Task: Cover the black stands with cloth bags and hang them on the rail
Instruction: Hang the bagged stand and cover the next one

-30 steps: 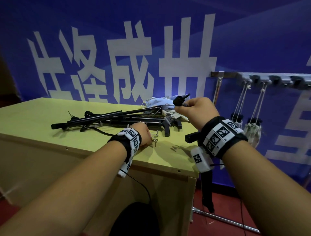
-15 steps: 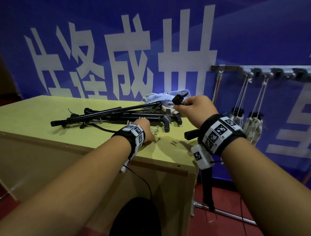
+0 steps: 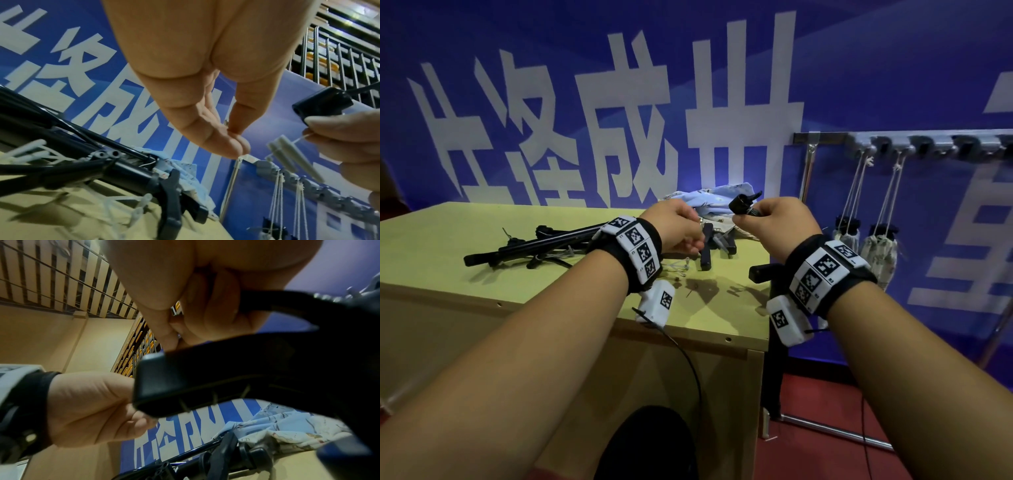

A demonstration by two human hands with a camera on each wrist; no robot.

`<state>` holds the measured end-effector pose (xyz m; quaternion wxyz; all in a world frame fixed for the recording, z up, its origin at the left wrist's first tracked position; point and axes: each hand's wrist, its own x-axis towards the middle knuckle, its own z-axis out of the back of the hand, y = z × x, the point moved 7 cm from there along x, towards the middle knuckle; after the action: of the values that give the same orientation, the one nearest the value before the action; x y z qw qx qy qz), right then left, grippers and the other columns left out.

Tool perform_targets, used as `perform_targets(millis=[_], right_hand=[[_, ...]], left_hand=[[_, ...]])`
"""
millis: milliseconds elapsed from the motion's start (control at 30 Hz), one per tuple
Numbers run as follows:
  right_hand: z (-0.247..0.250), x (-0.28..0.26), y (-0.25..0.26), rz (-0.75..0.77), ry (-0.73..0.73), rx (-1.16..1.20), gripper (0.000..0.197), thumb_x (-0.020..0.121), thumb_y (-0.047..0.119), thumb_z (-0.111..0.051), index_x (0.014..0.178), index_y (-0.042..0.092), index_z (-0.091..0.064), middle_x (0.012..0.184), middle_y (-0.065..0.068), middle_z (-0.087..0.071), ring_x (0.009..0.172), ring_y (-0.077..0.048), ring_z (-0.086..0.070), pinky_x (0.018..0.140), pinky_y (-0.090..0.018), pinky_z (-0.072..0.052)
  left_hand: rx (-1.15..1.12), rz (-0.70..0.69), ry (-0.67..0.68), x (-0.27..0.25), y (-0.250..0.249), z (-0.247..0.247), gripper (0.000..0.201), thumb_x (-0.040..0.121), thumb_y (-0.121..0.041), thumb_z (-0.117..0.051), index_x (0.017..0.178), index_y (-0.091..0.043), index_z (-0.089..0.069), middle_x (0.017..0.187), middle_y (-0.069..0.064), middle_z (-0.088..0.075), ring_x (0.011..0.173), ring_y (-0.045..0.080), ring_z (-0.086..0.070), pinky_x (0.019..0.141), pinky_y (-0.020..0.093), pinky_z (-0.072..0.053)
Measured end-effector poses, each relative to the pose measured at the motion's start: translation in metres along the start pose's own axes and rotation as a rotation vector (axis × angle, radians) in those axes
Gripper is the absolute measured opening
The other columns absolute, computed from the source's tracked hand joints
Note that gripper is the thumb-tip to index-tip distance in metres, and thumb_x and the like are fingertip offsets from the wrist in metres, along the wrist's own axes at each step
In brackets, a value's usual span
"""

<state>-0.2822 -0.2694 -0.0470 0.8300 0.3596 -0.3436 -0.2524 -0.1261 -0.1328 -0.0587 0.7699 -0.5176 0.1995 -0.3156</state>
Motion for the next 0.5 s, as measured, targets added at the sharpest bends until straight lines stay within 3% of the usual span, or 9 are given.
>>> perform_targets(millis=[100, 267, 333, 400, 500], right_hand=[[0.008, -0.001, -0.005, -0.008, -0.015, 0.016, 0.045, 0.093, 0.04, -0.079, 0.076, 0.001, -0.064, 0.059, -0.001, -0.046, 0.058, -0.02, -0.042, 0.059, -0.032, -0.037], [0.03, 0.0, -0.018, -0.024, -0.06, 0.088, 0.039, 0.096, 0.038, -0.074, 0.085, 0.0, -0.07, 0.063, -0.008, -0.046, 0.059, -0.02, -0.041, 0.06, -0.033, -0.038], [0.04, 0.001, -0.025, -0.033, -0.094, 0.107, 0.035, 0.095, 0.038, -0.074, 0.084, 0.005, -0.075, 0.066, -0.011, -0.061, 0.058, -0.017, -0.047, 0.062, -0.031, -0.04], [0.05, 0.001, -0.035, -0.069, -0.106, 0.179, 0.027, 0.095, 0.036, -0.075, 0.082, 0.013, -0.08, 0.073, 0.002, -0.076, 0.053, -0.012, -0.052, 0.062, -0.03, -0.046], [0.062, 0.0, -0.054, -0.175, -0.109, 0.384, 0.023, 0.099, 0.025, -0.072, 0.091, 0.004, -0.078, 0.086, -0.002, -0.082, 0.043, -0.012, -0.054, 0.049, -0.028, -0.05]], left_hand=[[-0.055, -0.066, 0.014, 0.005, -0.015, -0.014, 0.041, 0.089, 0.012, -0.064, 0.119, -0.016, -0.067, 0.094, 0.024, -0.072, 0.079, 0.029, -0.074, 0.084, 0.045, -0.064], [-0.184, -0.156, -0.006, 0.014, -0.038, -0.048, 0.03, 0.092, 0.006, -0.059, 0.112, -0.01, -0.073, 0.087, 0.019, -0.068, 0.075, 0.025, -0.074, 0.071, 0.034, -0.065], [-0.247, -0.167, 0.001, 0.021, -0.045, -0.063, 0.028, 0.093, 0.004, -0.062, 0.112, -0.011, -0.074, 0.093, 0.022, -0.071, 0.083, 0.03, -0.078, 0.067, 0.031, -0.063], [-0.299, -0.167, 0.037, 0.026, -0.052, -0.081, 0.027, 0.095, 0.005, -0.063, 0.114, -0.01, -0.073, 0.099, 0.023, -0.073, 0.09, 0.033, -0.078, 0.07, 0.033, -0.065], [-0.343, -0.159, 0.08, 0.036, -0.061, -0.108, 0.026, 0.096, 0.006, -0.061, 0.115, -0.008, -0.073, 0.09, 0.022, -0.069, 0.087, 0.032, -0.076, 0.068, 0.03, -0.064]])
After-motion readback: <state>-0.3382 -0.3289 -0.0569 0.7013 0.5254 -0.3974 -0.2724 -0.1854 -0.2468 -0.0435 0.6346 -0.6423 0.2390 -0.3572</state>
